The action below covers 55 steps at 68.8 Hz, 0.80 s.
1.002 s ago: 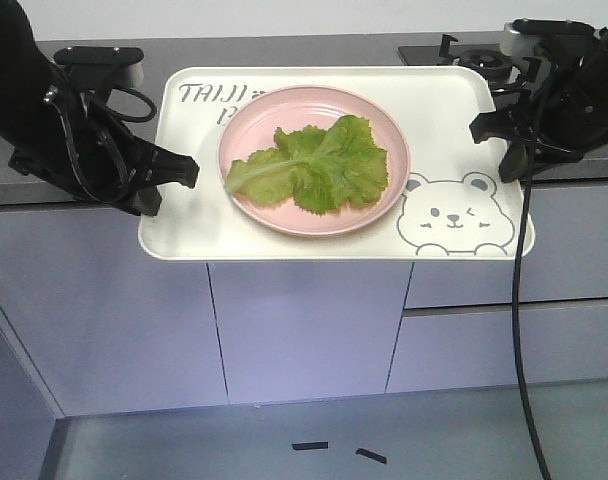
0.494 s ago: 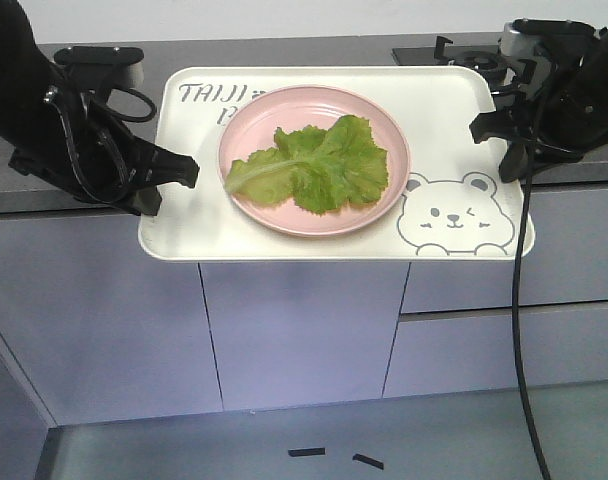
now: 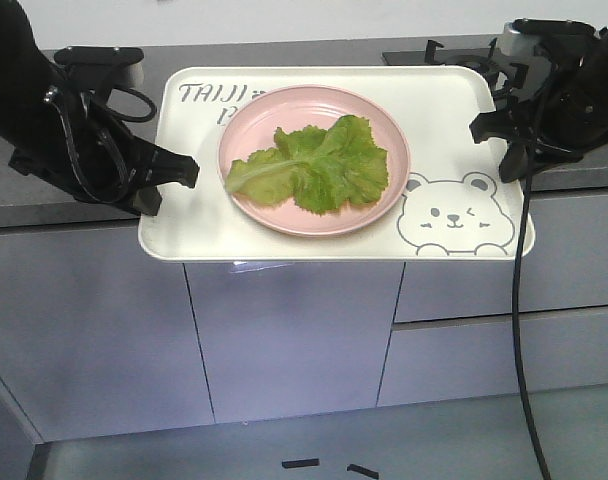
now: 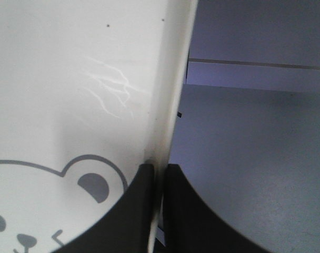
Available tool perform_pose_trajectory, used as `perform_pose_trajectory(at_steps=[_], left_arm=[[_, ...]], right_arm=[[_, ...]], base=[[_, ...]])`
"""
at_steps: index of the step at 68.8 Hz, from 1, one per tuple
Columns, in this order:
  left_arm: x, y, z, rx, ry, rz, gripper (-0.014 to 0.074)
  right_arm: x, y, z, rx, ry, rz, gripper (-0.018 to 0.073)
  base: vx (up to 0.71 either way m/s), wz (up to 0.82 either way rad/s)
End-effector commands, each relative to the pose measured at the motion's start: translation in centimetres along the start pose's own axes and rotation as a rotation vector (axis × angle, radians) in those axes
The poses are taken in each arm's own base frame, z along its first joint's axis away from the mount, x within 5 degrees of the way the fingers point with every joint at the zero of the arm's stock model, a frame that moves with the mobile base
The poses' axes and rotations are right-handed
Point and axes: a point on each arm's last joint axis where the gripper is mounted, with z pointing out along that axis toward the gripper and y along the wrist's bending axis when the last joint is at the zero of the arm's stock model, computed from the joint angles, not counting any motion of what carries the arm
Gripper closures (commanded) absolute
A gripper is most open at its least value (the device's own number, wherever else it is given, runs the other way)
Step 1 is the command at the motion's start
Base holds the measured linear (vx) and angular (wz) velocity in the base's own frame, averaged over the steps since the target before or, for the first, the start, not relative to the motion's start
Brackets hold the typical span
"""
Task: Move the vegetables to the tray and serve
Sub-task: 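Drive the base along the grey cabinets carrying the tray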
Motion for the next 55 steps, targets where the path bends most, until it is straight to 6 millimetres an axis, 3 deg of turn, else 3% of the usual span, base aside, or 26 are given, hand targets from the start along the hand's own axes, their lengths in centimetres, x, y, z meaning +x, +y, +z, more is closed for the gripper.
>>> perform_pose_trajectory(at_steps=[1, 55], left_arm=[[-0.78, -1.03, -3.03, 0.062, -0.147, 0.023, 0.0602], [-0.78, -1.03, -3.03, 0.062, -0.147, 0.023, 0.0602]], right_arm=[[0.14, 1.00, -3.07, -0.035, -0.064, -0.041, 0.0565], [0.14, 1.00, -3.07, -0.035, -0.064, -0.041, 0.0565]], base=[[0.09, -0.07], [0.14, -0.03]])
